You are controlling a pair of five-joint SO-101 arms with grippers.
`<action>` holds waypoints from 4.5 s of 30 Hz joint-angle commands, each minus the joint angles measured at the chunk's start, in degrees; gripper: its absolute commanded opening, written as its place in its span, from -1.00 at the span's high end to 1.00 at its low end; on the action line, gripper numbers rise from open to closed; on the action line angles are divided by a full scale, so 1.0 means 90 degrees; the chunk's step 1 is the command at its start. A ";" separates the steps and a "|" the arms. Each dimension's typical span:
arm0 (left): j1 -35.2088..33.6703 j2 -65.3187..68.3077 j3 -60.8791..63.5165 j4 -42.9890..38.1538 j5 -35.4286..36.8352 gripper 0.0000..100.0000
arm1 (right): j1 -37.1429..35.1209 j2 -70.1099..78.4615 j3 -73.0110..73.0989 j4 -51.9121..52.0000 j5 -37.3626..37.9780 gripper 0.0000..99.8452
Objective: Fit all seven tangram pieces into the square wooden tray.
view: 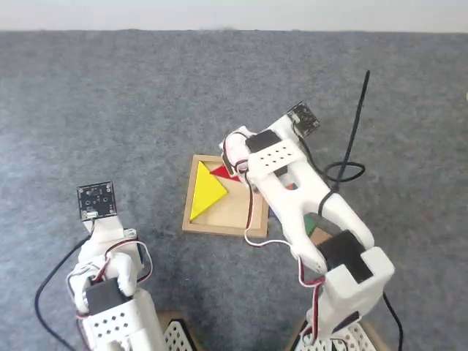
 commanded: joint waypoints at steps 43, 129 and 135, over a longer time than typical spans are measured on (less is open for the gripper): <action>-0.0049 0.0029 -0.0112 -0.0098 0.0000 0.98 | -0.0337 -0.1509 -0.0244 0.2525 0.8664 0.97; 0.2168 0.8957 -0.5524 -0.3546 0.1407 0.97 | 0.0777 -0.1333 0.1621 -0.0132 0.9387 0.93; 0.2168 0.9524 -0.5944 -0.3399 0.1416 0.97 | 0.0454 0.0044 0.0430 0.0210 0.9328 0.93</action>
